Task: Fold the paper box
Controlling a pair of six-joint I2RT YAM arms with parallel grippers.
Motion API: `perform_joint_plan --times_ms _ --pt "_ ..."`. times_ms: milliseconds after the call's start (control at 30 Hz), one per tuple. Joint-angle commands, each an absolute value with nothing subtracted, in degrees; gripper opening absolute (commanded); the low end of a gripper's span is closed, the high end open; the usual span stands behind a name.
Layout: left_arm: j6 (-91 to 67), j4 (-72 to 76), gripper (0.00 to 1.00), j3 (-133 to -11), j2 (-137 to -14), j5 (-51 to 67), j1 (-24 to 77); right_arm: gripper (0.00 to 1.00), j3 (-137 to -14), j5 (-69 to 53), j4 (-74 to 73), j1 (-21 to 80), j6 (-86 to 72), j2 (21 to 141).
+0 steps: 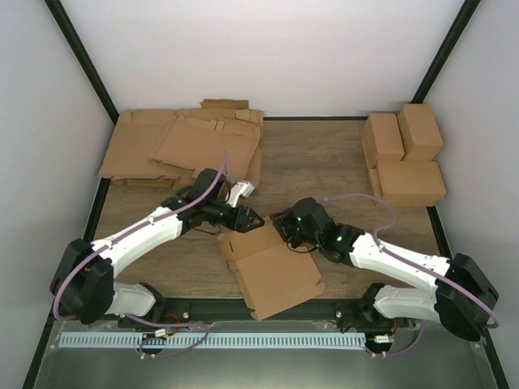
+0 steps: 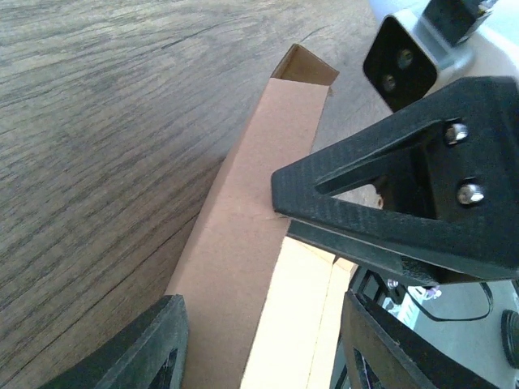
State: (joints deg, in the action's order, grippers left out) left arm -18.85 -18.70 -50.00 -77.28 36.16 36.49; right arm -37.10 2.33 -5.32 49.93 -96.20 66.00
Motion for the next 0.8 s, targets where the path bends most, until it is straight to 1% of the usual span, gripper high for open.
perform_joint_plan --times_ms 0,67,167,267,400,567,667,733,767 --pt "-18.22 -18.32 0.55 -49.95 -76.32 35.65 37.16 0.22 -34.68 0.38 -1.45 48.82 -97.16 65.21" --pt "-18.25 -18.52 0.56 -50.08 -76.05 35.79 37.18 0.17 -33.21 -0.22 -0.24 48.38 -97.12 64.52" --pt "-18.32 -18.86 0.60 -50.45 -75.69 35.74 37.24 0.06 -29.59 -0.97 4.10 47.99 -96.95 62.92" --pt "-18.37 -19.93 0.69 -51.15 -75.25 33.47 37.18 0.03 -24.51 -2.55 11.83 47.74 -94.58 61.33" --pt "-17.50 -21.23 0.74 -52.05 -75.66 31.97 37.22 0.01 -22.61 -4.10 13.77 47.55 -90.61 60.33" --pt "-12.81 -26.48 0.74 -54.67 -78.47 30.17 37.43 0.01 -19.84 -5.93 17.70 47.57 -87.57 59.26" --pt "-9.86 -29.99 0.76 -56.44 -80.11 30.36 37.93 0.01 -19.25 -6.22 18.32 47.55 -84.80 58.83" --pt "-8.39 -32.17 0.74 -57.67 -81.53 29.96 38.66 0.01 -18.65 -6.60 18.86 47.55 -83.28 58.52" --pt "-7.85 -32.76 0.71 -58.06 -82.06 29.75 39.08 0.01 -18.27 -6.80 19.33 47.55 -82.71 58.39"
